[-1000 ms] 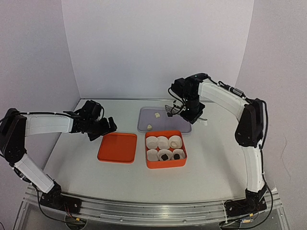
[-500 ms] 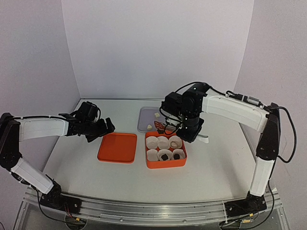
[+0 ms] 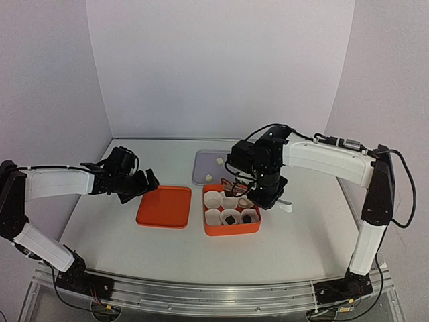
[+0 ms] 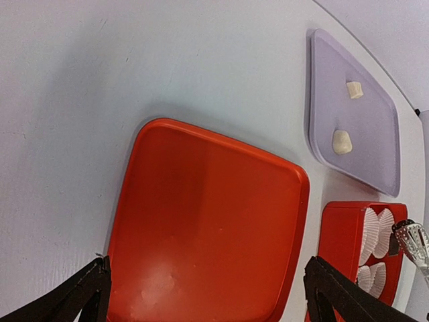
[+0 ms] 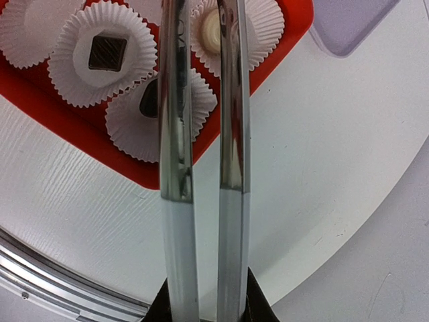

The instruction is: Pack the chocolate

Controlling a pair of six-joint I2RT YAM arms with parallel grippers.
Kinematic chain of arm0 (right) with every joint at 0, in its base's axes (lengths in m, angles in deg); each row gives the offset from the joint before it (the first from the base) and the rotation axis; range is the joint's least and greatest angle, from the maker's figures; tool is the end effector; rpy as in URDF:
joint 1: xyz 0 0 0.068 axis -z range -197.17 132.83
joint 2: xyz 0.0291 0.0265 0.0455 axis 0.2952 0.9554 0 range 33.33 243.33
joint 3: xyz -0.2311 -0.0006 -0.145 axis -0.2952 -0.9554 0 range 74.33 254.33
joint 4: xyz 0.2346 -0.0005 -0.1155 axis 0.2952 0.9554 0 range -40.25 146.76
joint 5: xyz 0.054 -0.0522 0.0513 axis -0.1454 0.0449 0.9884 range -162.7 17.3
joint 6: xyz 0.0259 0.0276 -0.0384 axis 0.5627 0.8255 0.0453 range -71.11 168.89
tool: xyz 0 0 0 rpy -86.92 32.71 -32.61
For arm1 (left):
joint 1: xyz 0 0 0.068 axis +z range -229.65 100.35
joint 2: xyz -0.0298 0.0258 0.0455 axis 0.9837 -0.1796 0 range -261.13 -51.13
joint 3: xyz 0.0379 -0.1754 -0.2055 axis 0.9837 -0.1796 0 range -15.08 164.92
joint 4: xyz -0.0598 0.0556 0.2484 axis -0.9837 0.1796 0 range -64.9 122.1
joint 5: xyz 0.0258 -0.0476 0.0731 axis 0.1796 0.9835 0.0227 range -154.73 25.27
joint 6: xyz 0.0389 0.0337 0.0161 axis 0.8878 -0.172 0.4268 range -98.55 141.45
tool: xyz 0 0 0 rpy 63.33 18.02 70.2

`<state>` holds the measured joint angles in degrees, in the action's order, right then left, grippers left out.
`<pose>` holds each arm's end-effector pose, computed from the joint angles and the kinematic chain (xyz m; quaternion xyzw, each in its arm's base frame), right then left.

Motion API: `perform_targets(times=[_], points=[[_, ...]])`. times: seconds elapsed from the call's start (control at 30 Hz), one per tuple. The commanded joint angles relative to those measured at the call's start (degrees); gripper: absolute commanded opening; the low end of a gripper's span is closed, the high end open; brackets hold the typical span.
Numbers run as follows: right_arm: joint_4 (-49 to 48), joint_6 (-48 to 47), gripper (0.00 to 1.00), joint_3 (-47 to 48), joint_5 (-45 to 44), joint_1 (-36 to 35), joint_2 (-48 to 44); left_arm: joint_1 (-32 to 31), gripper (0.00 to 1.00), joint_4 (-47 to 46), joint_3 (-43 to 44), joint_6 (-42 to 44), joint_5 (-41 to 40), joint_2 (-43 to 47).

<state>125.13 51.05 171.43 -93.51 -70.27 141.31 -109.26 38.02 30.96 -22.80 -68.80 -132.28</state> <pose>0.2266 0.2807 0.2701 -0.4174 0.8900 -0.1450 0.1122 0.2514 -0.1399 0.2011 -0.1315 0.9239 -0.1885 0.3060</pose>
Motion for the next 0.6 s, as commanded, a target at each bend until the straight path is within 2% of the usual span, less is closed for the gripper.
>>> perform_targets(times=[0.0,0.27,0.57], points=[[-1.2,2.0,0.07,-1.4,2.2,-0.7,-3.1,0.2,1.00,-1.6,-0.8,-1.2,0.3,2.9],[-2.0,2.3,0.07,-3.6,5.9,-4.5,-5.5,0.2,1.00,-1.7,-1.2,-1.4,0.1,2.9],[-2.4,1.6,0.08,-2.2,6.8,-7.2,-2.5,0.2,1.00,-2.7,-1.7,-2.0,0.7,2.5]])
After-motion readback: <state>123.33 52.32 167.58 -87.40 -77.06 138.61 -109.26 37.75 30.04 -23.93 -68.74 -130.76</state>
